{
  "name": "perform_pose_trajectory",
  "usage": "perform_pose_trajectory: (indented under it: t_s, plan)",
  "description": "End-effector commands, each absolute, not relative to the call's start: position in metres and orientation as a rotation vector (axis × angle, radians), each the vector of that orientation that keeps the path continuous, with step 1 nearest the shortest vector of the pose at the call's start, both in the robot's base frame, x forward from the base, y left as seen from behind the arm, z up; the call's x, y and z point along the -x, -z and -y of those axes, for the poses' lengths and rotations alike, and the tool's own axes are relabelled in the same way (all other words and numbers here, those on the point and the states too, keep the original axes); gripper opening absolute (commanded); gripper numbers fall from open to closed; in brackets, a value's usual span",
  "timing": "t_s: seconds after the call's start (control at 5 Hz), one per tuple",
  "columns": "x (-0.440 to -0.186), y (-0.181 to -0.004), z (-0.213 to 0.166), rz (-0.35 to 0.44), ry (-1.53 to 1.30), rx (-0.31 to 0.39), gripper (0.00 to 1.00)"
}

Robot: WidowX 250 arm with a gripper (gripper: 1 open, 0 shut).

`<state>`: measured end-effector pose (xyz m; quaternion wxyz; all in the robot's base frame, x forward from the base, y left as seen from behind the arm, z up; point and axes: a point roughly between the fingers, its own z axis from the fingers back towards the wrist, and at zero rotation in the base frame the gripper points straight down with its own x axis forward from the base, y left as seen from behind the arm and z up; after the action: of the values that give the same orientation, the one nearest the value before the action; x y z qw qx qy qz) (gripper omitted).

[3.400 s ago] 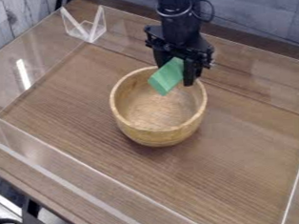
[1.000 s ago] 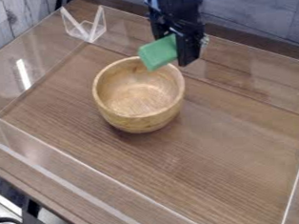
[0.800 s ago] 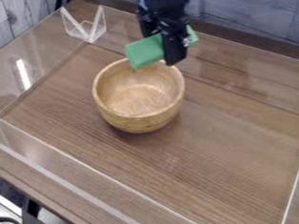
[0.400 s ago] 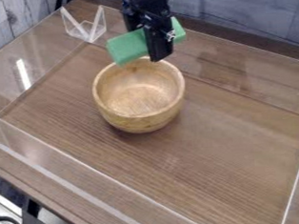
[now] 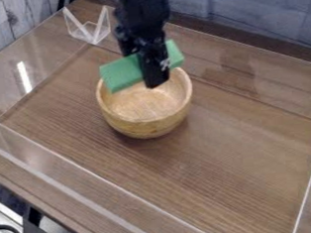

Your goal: Move green stick from inside the wooden bowl to the table next to it

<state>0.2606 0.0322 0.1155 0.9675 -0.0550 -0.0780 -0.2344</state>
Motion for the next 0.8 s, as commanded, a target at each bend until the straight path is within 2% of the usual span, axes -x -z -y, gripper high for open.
perform_pose_trajectory:
  t_s: [0.0,0.4,0.6]
  plan:
    - [-0.247,-0.108,-0.036,0.189,0.453,0.088,0.00]
    - [-0.248,-0.071,-0.039,0.163,0.286,0.071,0.00]
    - [-0.247,-0.062,-0.039,0.150,0.249,0.069,0.00]
